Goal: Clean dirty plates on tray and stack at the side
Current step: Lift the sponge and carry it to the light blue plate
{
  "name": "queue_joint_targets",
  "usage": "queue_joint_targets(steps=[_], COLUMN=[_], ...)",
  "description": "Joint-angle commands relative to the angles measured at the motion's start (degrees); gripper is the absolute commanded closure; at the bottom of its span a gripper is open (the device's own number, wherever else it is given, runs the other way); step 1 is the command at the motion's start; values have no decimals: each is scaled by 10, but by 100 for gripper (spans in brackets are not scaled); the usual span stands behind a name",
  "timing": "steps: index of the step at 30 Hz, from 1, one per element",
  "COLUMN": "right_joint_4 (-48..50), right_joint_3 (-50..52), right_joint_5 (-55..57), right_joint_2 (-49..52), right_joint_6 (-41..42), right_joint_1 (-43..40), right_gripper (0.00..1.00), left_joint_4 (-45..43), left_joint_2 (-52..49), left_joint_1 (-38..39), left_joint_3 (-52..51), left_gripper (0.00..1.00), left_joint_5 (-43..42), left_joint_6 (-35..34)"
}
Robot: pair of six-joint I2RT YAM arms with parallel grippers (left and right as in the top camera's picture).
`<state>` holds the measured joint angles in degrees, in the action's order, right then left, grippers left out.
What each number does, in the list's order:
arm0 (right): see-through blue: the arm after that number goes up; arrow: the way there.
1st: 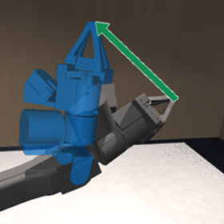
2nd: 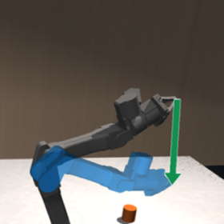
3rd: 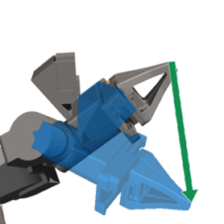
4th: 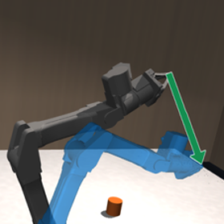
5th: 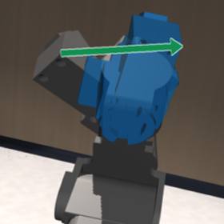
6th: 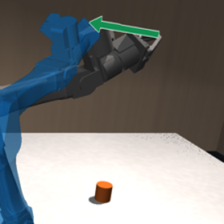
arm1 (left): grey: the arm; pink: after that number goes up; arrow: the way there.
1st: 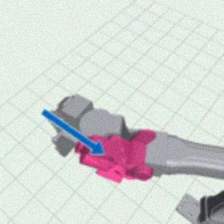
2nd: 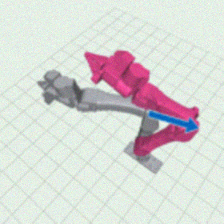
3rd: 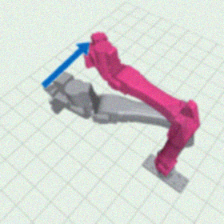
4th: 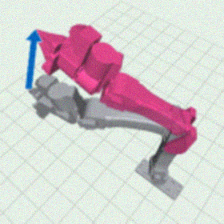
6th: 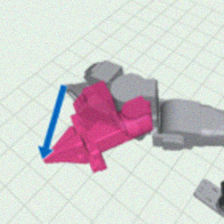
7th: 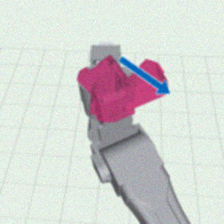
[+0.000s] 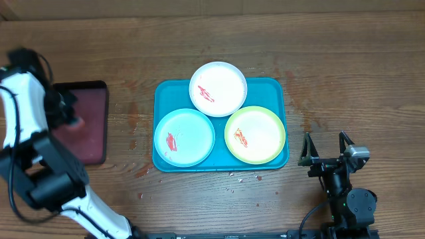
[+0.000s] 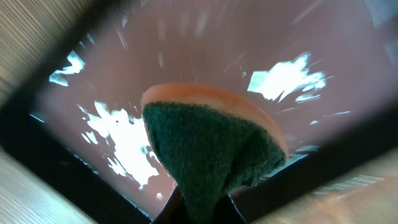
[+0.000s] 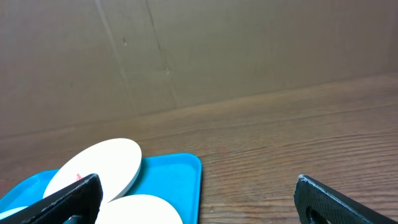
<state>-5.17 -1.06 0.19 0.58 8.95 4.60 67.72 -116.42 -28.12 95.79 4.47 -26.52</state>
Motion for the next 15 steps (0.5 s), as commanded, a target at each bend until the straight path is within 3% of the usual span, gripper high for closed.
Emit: queue_joint_targets(steps=[1, 10, 15], right_joint_4=[3, 3, 3], right_joint_3=[6, 6, 6], right_joint_5=[-2, -2, -2], right_joint_2=[-4, -4, -4], right_joint_6=[-2, -2, -2], right_joint_1=[3, 3, 3], right_gripper=[0, 0, 0], left_joint_4=[15, 202, 227], left_joint_2=[-19, 5, 61], left_joint_1=[3, 14, 62], left_joint_3=[-11, 191, 218], left_gripper=[96, 96, 96], left_joint_5=[-21, -74, -92], left_joint_6=[-10, -6, 0])
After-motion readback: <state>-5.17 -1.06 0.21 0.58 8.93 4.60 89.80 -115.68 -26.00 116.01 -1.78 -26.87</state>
